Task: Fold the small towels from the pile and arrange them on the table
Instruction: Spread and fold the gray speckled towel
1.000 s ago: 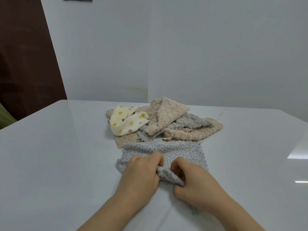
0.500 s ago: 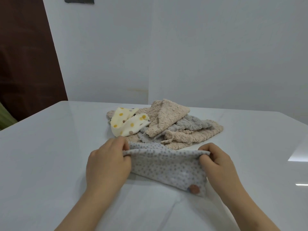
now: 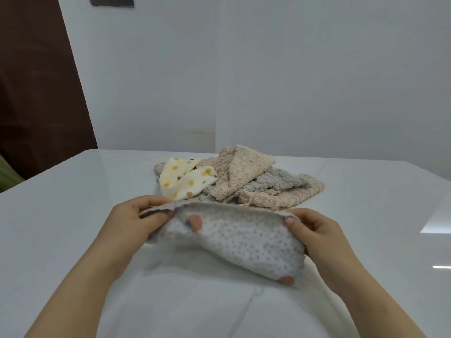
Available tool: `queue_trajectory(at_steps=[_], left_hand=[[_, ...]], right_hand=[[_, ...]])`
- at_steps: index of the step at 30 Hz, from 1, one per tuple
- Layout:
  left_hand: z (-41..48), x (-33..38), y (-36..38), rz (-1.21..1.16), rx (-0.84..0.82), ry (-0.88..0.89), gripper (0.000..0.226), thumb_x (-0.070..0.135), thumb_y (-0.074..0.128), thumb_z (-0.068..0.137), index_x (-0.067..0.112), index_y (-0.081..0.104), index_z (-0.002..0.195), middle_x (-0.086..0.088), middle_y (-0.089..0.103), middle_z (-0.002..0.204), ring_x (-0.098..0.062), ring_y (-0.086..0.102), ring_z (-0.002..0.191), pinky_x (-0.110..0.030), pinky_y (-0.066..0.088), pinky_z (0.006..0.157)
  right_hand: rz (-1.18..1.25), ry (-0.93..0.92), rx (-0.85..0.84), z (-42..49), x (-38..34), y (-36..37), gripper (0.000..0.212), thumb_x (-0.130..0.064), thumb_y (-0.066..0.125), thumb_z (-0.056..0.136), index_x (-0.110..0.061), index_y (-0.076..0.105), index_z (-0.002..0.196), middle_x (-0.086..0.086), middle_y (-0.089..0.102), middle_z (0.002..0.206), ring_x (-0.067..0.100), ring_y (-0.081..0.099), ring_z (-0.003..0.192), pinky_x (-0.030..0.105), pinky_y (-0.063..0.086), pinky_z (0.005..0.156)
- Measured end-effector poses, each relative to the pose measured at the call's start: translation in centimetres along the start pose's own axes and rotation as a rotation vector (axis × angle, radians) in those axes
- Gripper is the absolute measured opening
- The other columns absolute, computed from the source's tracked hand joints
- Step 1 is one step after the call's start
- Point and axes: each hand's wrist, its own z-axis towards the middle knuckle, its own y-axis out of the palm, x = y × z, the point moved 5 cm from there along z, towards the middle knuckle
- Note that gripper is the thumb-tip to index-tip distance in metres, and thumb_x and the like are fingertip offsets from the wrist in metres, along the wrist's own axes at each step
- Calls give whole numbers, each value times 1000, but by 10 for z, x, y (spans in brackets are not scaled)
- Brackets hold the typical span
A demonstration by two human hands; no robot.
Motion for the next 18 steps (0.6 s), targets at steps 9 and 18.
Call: queue_trajectory(at_steps=[9, 18], left_hand=[[-5, -24, 26, 388, -314, -120, 15, 23, 57, 90, 16, 66, 81, -2, 69, 81, -17, 63, 78, -30, 45, 72], [0, -28, 20, 598, -278, -70, 16, 29, 58, 89, 14, 65, 85, -2, 65, 79, -15, 58, 72, -25, 42, 60]], right_hand=[[-67, 278, -118, 3, 15, -13, 23, -9, 50, 91, -11, 47, 68, 7, 41, 65, 17, 37, 58, 28, 32, 55], [-311, 199, -153, 4, 17, -13, 22, -12, 57, 86, -11, 55, 64, 0, 46, 56, 14, 36, 54, 26, 27, 55]])
